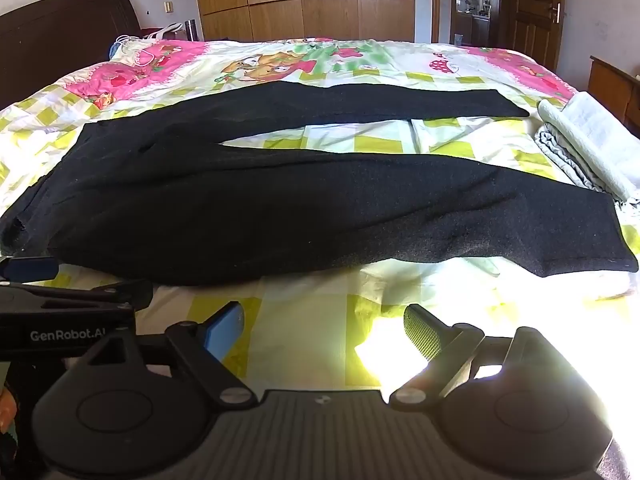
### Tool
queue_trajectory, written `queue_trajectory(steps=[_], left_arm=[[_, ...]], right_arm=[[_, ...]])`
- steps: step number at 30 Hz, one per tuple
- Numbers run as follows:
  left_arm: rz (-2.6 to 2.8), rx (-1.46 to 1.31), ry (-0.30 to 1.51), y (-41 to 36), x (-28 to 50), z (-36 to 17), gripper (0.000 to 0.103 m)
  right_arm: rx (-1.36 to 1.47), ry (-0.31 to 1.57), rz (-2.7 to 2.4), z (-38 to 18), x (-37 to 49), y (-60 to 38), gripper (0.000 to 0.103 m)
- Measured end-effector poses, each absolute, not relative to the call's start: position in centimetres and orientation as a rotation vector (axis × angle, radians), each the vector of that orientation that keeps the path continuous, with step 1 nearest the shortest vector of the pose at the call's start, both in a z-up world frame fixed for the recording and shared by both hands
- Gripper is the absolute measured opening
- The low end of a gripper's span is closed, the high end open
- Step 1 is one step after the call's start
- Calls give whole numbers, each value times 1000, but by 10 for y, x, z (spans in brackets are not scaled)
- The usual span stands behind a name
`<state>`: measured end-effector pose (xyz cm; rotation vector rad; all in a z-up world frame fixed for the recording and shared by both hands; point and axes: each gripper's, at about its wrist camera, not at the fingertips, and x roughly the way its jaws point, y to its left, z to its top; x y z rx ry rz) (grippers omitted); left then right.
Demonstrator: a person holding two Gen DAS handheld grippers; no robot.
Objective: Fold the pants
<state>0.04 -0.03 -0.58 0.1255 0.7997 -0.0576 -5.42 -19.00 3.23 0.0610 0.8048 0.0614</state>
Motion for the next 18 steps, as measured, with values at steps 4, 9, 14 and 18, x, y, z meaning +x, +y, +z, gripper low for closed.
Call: queue_trajectory(steps=[4,9,14,18], left_arm=[[-59,121,802,0,0,-4,103],[-58,123,808,0,1,-4,103],[-54,125,799,0,0,-5,103],[-52,135,784,-2,-1,-4,103]], right_arm=[[54,807,56,33,-54,-189,99],[42,805,53,33,-54,-187,98],[56,809,57,33,-53,-189,98],[70,810,60,33,-52,-191,98]])
